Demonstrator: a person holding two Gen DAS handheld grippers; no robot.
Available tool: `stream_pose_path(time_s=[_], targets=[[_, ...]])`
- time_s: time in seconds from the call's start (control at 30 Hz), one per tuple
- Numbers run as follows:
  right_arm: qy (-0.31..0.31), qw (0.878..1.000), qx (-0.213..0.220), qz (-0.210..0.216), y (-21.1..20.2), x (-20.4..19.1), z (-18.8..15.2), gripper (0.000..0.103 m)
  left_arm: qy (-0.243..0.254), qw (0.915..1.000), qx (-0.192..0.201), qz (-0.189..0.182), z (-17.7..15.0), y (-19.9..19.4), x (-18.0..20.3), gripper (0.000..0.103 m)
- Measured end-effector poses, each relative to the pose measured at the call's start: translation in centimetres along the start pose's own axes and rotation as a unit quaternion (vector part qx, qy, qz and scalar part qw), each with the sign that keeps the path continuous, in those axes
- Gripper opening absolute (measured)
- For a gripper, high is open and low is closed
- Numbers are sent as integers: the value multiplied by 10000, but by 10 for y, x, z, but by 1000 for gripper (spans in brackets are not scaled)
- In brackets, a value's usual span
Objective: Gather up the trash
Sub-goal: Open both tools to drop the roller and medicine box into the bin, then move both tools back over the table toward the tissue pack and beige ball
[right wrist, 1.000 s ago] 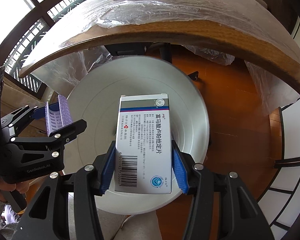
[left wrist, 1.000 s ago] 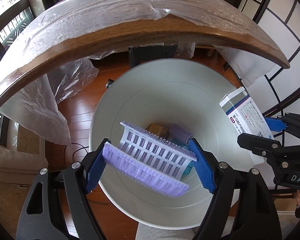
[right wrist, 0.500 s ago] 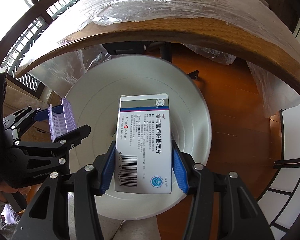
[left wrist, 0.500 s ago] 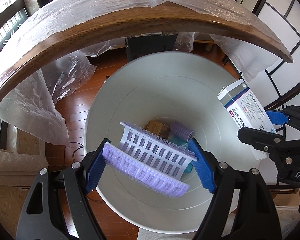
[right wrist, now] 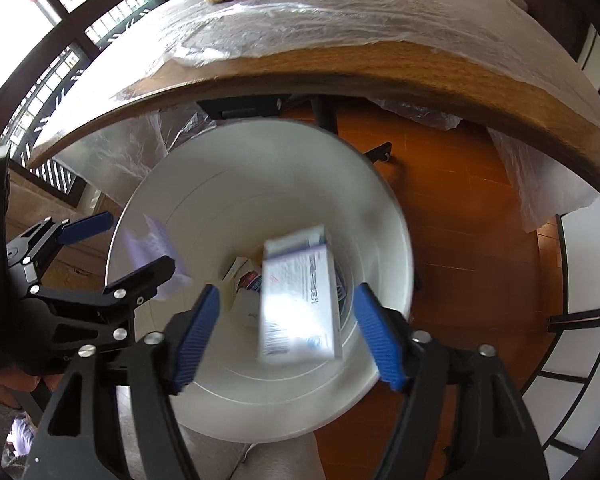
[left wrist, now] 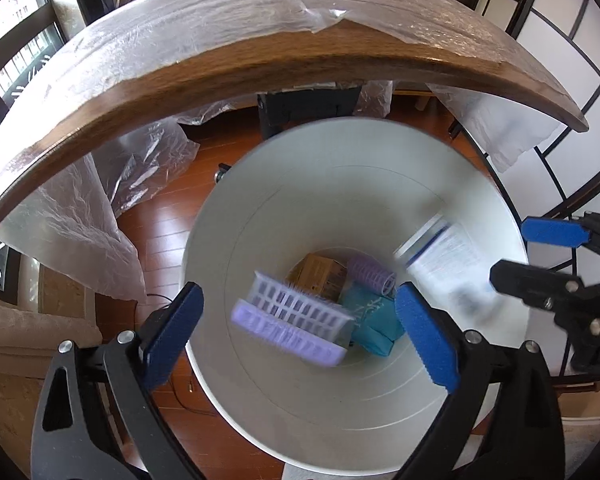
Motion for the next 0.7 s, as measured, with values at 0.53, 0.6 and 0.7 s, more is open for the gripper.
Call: stream_pose_path(time_s=[0.53,0.6,0.7], targets=[[303,9782,2022,-375,-122,28,87,99,344,9891,1371,409,49,-87,27,102],[234,9758,2141,-387,-125,25,111,99,389,9877,1476,348,64,-90,24,101],[71,9749,2186,-427,-122,17,149,99,458,9873,1495,294,87,-86,16,102]])
Point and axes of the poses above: each gripper's, at about its wrist camera, not at the fingertips, and y roughly the way its jaws point, x to its right, z to its top, the point moved 3 cm from there along y, roughly the way its jaws point, and after that the axes turned 13 degrees about -z, right-handed, at the moved point
